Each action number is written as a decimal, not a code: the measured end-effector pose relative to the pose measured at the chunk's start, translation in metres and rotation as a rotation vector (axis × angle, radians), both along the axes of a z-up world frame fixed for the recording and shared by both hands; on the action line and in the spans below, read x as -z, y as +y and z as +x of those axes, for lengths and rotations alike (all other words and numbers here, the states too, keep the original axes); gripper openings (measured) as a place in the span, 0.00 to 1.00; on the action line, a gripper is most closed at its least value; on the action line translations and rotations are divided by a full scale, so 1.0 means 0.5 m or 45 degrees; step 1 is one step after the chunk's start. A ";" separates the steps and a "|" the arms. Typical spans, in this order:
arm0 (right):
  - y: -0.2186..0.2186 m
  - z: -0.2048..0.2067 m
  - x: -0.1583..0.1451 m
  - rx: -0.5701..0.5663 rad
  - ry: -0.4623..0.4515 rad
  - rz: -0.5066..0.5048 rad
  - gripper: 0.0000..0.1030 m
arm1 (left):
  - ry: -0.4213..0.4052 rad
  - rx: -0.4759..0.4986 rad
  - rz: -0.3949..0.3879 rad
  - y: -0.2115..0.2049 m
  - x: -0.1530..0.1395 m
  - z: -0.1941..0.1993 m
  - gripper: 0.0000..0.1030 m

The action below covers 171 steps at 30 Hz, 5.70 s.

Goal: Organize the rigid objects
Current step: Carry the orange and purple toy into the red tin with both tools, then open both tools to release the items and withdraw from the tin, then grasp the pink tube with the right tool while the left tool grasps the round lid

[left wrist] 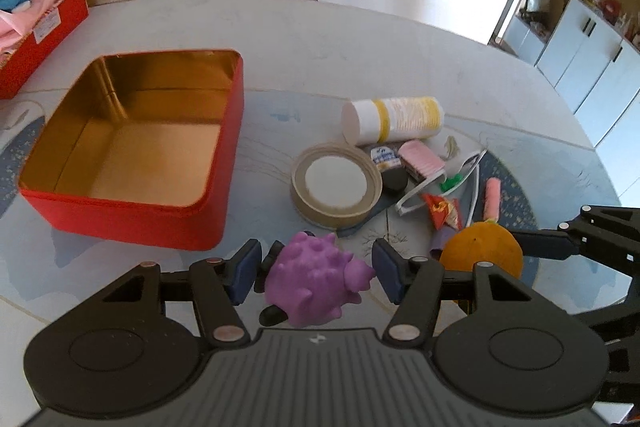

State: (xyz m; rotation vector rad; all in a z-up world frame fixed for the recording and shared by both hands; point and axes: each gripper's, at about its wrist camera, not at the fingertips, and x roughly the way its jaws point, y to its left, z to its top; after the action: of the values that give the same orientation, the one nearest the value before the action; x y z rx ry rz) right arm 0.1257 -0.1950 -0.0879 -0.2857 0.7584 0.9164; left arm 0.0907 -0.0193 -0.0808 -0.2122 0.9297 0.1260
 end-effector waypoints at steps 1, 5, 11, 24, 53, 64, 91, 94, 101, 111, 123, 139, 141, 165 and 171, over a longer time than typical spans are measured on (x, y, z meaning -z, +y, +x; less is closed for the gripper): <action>0.001 0.001 -0.008 -0.003 -0.005 0.008 0.48 | -0.009 -0.004 -0.002 0.004 -0.011 -0.004 0.58; 0.012 0.004 -0.039 -0.023 -0.035 0.039 0.48 | -0.046 -0.032 -0.008 0.026 -0.048 -0.012 0.58; 0.057 0.018 -0.081 -0.049 -0.079 0.065 0.48 | -0.119 -0.064 0.010 0.075 -0.097 -0.008 0.58; 0.235 0.046 -0.113 -0.046 -0.090 0.060 0.48 | -0.145 -0.130 0.012 0.252 -0.094 0.043 0.57; 0.566 0.154 0.060 -0.010 -0.206 -0.374 0.48 | -0.047 0.033 0.031 0.426 0.017 0.237 0.38; 0.522 0.140 0.005 0.021 -0.121 -0.208 0.61 | -0.040 0.042 0.030 0.418 0.010 0.223 0.39; 0.309 0.088 -0.092 0.177 0.044 0.026 0.67 | -0.158 0.063 0.085 0.285 -0.093 0.100 0.62; 0.275 0.078 -0.102 0.195 0.039 0.044 0.71 | -0.173 0.072 0.084 0.258 -0.103 0.087 0.62; 0.177 0.054 -0.115 0.243 0.034 0.065 0.78 | -0.194 0.086 0.061 0.189 -0.117 0.063 0.63; 0.058 0.035 -0.115 0.279 0.017 0.101 0.88 | -0.202 0.121 0.052 0.082 -0.116 0.046 0.69; -0.073 0.034 -0.072 0.286 0.063 0.127 1.00 | -0.210 0.101 0.033 -0.006 -0.076 0.050 0.81; -0.139 0.130 0.024 0.465 0.085 -0.023 0.96 | -0.081 0.130 0.129 -0.066 0.051 0.103 0.83; -0.132 0.141 0.037 0.473 0.088 -0.044 0.92 | -0.070 0.119 0.128 -0.064 0.063 0.112 0.83; -0.088 0.195 0.106 0.466 0.121 -0.192 0.34 | 0.003 0.108 0.173 -0.045 0.129 0.182 0.83; -0.082 0.192 0.107 0.441 0.076 -0.221 0.22 | 0.002 0.119 0.172 -0.045 0.134 0.184 0.76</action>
State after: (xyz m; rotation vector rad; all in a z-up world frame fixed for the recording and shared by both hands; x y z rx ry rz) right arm 0.2218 -0.2359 -0.1416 -0.2696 0.9122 0.5347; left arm 0.1829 -0.0417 -0.1478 -0.0433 0.9271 0.1018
